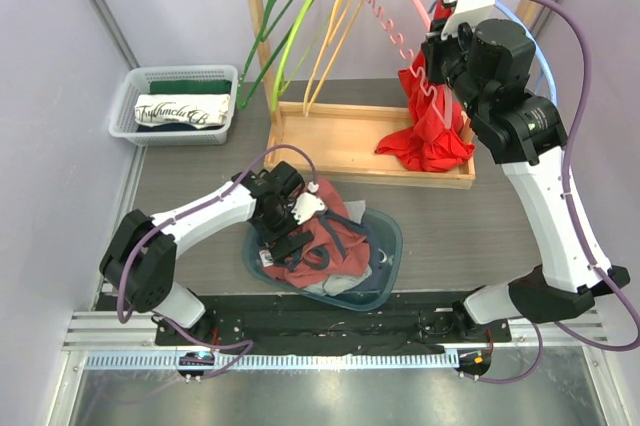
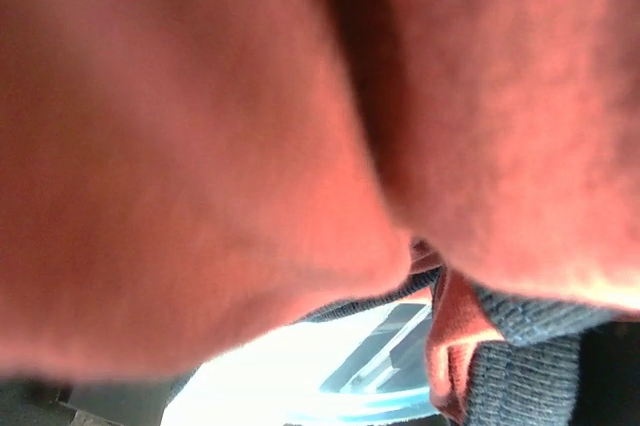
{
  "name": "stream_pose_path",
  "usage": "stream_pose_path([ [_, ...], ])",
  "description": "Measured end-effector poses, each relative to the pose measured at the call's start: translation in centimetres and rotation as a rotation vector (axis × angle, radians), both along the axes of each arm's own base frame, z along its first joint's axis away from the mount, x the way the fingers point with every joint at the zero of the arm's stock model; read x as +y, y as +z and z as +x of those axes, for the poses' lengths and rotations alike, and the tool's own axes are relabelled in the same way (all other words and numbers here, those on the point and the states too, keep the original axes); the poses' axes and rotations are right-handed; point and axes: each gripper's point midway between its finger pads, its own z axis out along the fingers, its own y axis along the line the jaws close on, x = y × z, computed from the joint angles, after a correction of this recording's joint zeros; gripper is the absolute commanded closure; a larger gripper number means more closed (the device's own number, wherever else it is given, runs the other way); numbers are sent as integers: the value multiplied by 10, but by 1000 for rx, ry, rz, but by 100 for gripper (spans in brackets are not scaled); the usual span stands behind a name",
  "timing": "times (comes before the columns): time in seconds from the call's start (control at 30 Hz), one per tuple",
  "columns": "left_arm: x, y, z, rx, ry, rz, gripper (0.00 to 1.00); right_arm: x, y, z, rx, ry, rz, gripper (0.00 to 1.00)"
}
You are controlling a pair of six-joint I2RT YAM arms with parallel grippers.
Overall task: Remove the tank top from the hanger
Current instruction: Place the tank top in the bin, then place the hanger at the clothesline.
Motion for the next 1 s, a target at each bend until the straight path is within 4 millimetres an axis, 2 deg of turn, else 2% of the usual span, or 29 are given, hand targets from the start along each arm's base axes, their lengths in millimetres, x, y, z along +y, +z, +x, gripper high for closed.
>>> stream_pose_path([
  [0.1, -1, 10, 1, -12, 34, -16, 0, -1, 6, -1, -16, 0, -7, 99],
  [0.2, -12, 32, 2, -15, 56, -76, 0, -3, 10, -1, -32, -3, -18, 99],
  [0.33, -40, 81, 14, -36, 83, -214, 0, -2, 9, 7, -34, -15, -36, 99],
  [0.43, -60, 120, 14, -28, 75, -323, 0, 2, 1, 18, -23, -22, -60, 99],
  [0.57, -81, 178, 8, -14, 49, -467, 0, 8, -11, 36, -7, -29, -87, 99],
  [0.7, -92, 226, -12, 33, -24, -590, 0, 11, -20, 42, 12, -29, -104, 99],
  [0.83, -93, 249, -32, 88, -92, -653, 0, 12, -21, 44, 15, -29, -106, 99],
  [0.97, -92, 263, -42, 96, -142, -683, 0, 14, -24, 47, 18, -25, -107, 99],
  [1.0, -92, 268, -43, 88, -156, -693, 0, 15, -25, 49, 21, -24, -108, 88],
])
